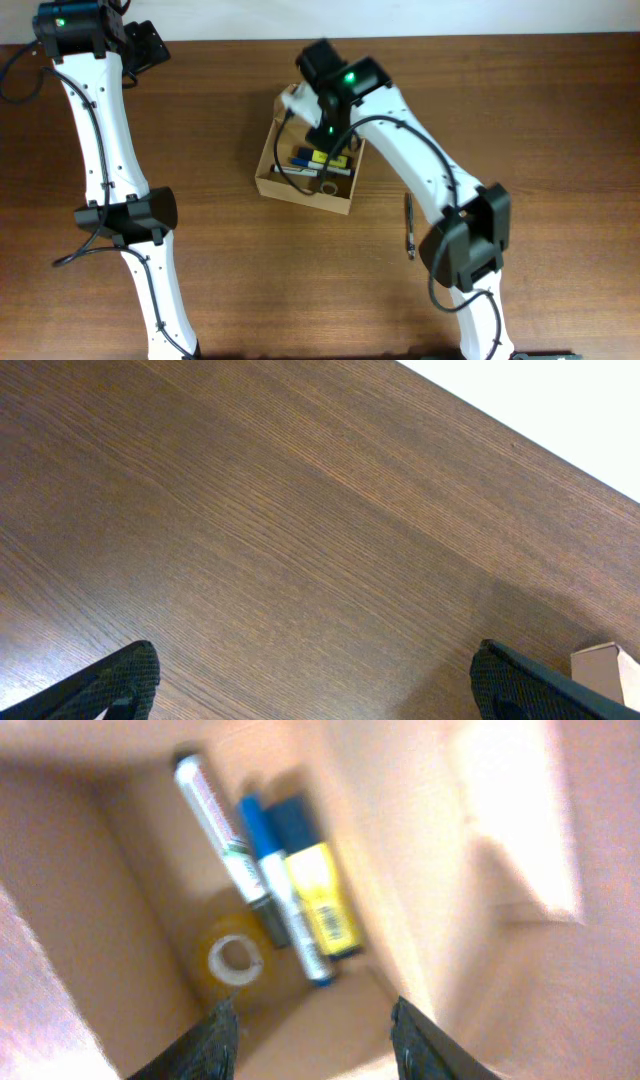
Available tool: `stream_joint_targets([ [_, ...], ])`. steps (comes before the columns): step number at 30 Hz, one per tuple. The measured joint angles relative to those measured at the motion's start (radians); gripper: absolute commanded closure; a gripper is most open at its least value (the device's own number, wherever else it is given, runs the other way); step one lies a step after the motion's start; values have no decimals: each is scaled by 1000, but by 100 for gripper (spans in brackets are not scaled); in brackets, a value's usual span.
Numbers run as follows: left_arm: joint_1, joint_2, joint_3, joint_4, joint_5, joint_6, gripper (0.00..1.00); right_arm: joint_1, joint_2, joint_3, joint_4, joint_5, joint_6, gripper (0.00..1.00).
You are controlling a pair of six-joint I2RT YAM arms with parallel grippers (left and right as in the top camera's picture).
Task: Pack container
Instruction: 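Carry the white marker into the box and release it, then move the right gripper to the black pen and grasp it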
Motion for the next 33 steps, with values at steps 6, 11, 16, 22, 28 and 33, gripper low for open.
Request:
stream_joint_targets([
  [6, 0, 0, 0, 0, 0, 0, 0, 0, -166, 189, -82, 128, 129, 55],
  [11, 0, 0, 0, 0, 0, 0, 0, -67, -463, 113, -36, 185, 222, 54],
  [16, 0, 0, 0, 0, 0, 0, 0, -249, -669, -141, -26, 188, 364, 46],
  [22, 0, 0, 0, 0, 0, 0, 0, -304, -652, -509, 20, 146, 546, 43],
  [28, 0, 0, 0, 0, 0, 0, 0, -304, -600, -921, 293, 77, 673, 42],
  [33, 0, 0, 0, 0, 0, 0, 0, -304, -566, -1118, 436, 33, 745, 46],
])
